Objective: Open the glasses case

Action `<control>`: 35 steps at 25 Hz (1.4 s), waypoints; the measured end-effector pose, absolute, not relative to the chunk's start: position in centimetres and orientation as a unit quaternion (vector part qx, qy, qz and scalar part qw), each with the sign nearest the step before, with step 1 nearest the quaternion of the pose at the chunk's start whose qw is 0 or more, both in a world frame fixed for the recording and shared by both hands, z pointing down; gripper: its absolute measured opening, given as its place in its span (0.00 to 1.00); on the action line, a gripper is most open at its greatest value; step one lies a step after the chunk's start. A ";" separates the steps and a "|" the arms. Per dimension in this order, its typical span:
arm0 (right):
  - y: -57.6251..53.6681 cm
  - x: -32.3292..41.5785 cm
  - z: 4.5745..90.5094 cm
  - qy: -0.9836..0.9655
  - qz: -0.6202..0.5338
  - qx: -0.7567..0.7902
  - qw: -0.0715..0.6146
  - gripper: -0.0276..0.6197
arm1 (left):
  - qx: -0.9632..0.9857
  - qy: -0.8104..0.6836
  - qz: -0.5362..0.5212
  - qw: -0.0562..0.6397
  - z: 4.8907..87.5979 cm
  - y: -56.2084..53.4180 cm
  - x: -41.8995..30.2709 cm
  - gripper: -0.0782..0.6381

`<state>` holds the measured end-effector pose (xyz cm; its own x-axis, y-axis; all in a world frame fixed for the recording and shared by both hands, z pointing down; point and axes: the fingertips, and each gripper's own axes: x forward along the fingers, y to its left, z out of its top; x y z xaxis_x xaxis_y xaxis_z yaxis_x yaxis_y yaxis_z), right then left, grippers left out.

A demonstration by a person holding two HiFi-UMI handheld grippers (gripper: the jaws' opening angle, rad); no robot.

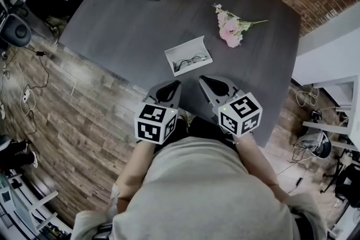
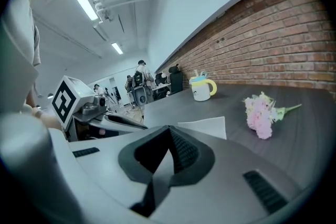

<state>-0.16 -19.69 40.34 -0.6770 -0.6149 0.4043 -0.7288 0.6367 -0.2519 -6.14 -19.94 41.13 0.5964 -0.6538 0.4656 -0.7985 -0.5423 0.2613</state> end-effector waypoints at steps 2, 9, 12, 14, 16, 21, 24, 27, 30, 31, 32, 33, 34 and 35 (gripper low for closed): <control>-19.5 -0.3 40.6 -0.893 0.204 0.373 0.146 0.05 | 0.864 -0.419 0.152 0.235 41.2 -19.9 -6.0 0.16; -19.0 -0.5 41.1 -0.893 0.212 0.368 0.151 0.05 | 0.861 -0.421 0.159 0.236 41.6 -19.7 -5.9 0.15; -18.9 -0.5 41.2 -0.893 0.212 0.367 0.154 0.05 | 0.861 -0.422 0.158 0.236 41.6 -19.6 -5.9 0.15; -18.9 -0.5 41.2 -0.893 0.212 0.367 0.155 0.05 | 0.860 -0.424 0.157 0.238 41.5 -19.8 -6.1 0.15; -18.9 -0.4 41.2 -0.892 0.212 0.367 0.154 0.05 | 0.860 -0.425 0.157 0.236 41.4 -20.0 -6.2 0.15; -19.1 0.0 41.0 -0.891 0.211 0.374 0.150 0.05 | 0.861 -0.424 0.156 0.234 41.2 -20.0 -6.1 0.15; -19.1 0.2 41.1 -0.890 0.210 0.376 0.152 0.05 | 0.863 -0.419 0.157 0.236 41.3 -19.8 -5.7 0.15; -19.3 0.4 41.1 -0.889 0.214 0.376 0.153 0.05 | 0.865 -0.409 0.161 0.240 41.5 -19.6 -5.2 0.15; -19.5 0.4 41.1 -0.887 0.218 0.377 0.152 0.05 | 0.866 -0.406 0.163 0.243 41.7 -19.6 -5.0 0.15; -19.6 0.4 41.1 -0.887 0.218 0.378 0.152 0.05 | 0.866 -0.405 0.163 0.244 41.7 -19.5 -5.0 0.15; -19.6 0.5 41.0 -0.887 0.217 0.379 0.151 0.05 | 0.866 -0.404 0.164 0.244 41.8 -19.5 -4.9 0.15; -19.6 0.5 41.0 -0.887 0.216 0.379 0.151 0.05 | 0.867 -0.403 0.165 0.244 41.8 -19.5 -4.9 0.15; -19.6 0.6 40.9 -0.887 0.215 0.380 0.152 0.05 | 0.867 -0.402 0.166 0.243 41.8 -19.4 -4.8 0.15; -19.6 0.6 40.9 -0.887 0.213 0.380 0.153 0.05 | 0.867 -0.401 0.168 0.242 41.9 -19.4 -4.7 0.15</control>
